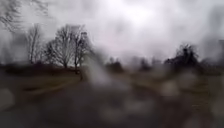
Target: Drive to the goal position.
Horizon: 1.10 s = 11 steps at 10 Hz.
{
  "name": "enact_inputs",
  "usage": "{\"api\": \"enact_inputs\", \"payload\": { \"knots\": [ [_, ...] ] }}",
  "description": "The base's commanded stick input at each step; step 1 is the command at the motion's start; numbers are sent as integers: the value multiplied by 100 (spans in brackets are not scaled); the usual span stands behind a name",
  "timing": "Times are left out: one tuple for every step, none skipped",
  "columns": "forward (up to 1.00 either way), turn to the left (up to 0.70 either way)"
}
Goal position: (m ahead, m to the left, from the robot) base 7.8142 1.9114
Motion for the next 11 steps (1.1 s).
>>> {"api": "enact_inputs", "payload": {
  "knots": [
    [100,21],
    [100,40],
    [100,29],
    [100,15],
    [100,9],
    [100,2],
    [100,0],
    [100,0],
    [100,0],
    [100,0],
    [100,0]
  ]
}}
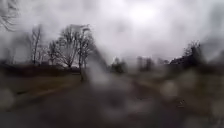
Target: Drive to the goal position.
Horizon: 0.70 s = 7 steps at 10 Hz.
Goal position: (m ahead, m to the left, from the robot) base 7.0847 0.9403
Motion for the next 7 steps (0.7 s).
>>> {"api": "enact_inputs", "payload": {
  "knots": [
    [100,0],
    [100,0],
    [100,0],
    [100,0],
    [100,0],
    [100,0],
    [100,0]
  ]
}}
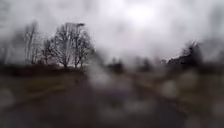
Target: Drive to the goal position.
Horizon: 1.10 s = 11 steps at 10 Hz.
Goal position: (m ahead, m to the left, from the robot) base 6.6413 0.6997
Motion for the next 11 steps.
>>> {"api": "enact_inputs", "payload": {
  "knots": [
    [100,33],
    [100,40],
    [100,40],
    [100,36],
    [100,29],
    [100,23],
    [100,17],
    [100,10],
    [100,4],
    [100,0],
    [100,0]
  ]
}}
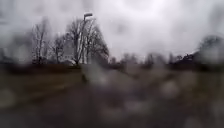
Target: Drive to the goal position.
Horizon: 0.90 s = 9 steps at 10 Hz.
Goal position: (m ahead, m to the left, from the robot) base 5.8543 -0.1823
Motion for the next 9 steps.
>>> {"api": "enact_inputs", "payload": {
  "knots": [
    [100,0],
    [100,0],
    [100,0],
    [100,0],
    [100,0],
    [100,0],
    [100,0],
    [100,0],
    [100,0]
  ]
}}
